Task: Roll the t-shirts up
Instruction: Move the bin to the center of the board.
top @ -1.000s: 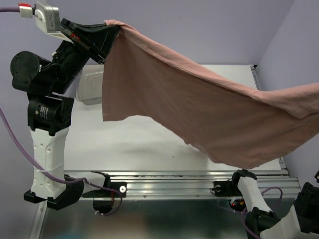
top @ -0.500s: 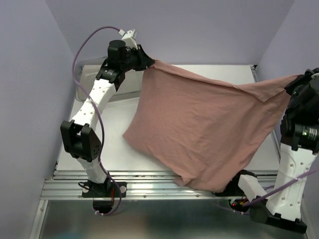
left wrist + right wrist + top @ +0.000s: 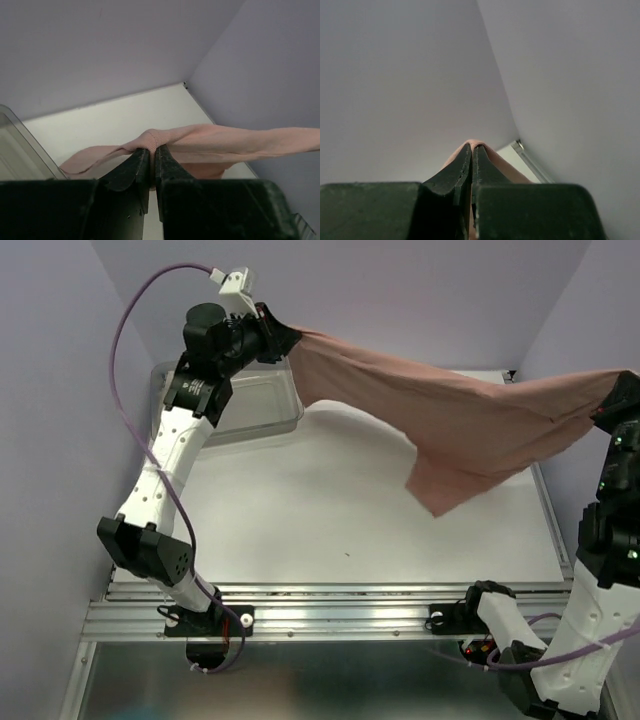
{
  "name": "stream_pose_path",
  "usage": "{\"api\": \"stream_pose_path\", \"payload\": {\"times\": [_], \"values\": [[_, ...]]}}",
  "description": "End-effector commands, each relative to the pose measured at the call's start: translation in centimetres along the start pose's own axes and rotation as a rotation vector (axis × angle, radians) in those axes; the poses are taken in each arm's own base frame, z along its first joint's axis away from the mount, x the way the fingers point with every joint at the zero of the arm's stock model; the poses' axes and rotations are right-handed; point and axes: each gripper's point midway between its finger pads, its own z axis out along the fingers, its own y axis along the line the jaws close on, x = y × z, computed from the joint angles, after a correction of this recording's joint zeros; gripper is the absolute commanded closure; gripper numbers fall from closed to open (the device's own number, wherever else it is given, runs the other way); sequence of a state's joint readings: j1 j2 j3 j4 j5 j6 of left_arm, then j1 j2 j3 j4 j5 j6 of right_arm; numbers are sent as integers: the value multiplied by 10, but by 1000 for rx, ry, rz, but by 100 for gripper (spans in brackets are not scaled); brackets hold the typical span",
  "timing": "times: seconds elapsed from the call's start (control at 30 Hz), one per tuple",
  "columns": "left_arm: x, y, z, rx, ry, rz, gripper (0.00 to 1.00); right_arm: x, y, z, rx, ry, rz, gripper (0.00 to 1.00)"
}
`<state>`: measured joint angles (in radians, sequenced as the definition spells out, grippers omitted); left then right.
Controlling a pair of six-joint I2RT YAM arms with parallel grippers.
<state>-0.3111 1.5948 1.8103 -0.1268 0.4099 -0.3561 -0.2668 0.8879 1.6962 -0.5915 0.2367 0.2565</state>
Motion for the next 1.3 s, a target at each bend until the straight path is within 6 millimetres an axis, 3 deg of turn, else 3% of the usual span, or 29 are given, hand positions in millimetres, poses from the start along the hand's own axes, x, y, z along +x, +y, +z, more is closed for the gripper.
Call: {"api": "stream_pose_path", "payload": {"times": [0.0, 0.17, 0.27, 0.5, 0.63, 0.73, 0.87, 0.9, 0.93, 1.03, 1.07, 1.1, 1.13, 1.17, 1.27], "values": [[-93, -56, -66, 68, -242, 135, 100, -74, 24, -43, -131, -187, 48, 99], [-134, -83, -117, 60, -351, 198, 100, -131, 40, -98, -239, -327, 84, 99], [-157, -104, -152, 60, -424, 234, 100, -154, 45, -123, -282, -390, 100, 99], [-184, -125, -203, 25, -531, 292, 100, -178, 46, -152, -310, -470, 128, 99], [-184, -122, -208, -4, -537, 295, 100, -184, 40, -160, -289, -500, 144, 99], [-176, -113, -195, -7, -508, 284, 100, -178, 28, -153, -224, -495, 149, 99], [-148, -90, -155, -6, -414, 232, 100, -149, 13, -120, -122, -421, 116, 99], [-131, -75, -134, -12, -360, 202, 100, -129, 8, -102, -87, -370, 92, 99], [-102, -54, -103, -9, -283, 158, 100, -98, -1, -74, -24, -291, 61, 99], [-59, -23, -58, -9, -170, 102, 100, -61, -7, -39, 21, -204, 26, 99], [-47, -17, -47, -8, -141, 86, 100, -38, -11, -24, 40, -155, 10, 99], [-25, 0, -26, -19, -89, 63, 100, -22, -13, -11, 56, -118, -2, 99], [-15, 7, -16, -26, -65, 51, 100, -11, -15, -5, 60, -99, -11, 99], [-4, 13, -6, -28, -41, 40, 100, 18, -21, 12, 87, -36, -33, 99], [38, 38, 32, -32, 43, 1, 100, 63, -28, 41, 116, 50, -65, 99]]}}
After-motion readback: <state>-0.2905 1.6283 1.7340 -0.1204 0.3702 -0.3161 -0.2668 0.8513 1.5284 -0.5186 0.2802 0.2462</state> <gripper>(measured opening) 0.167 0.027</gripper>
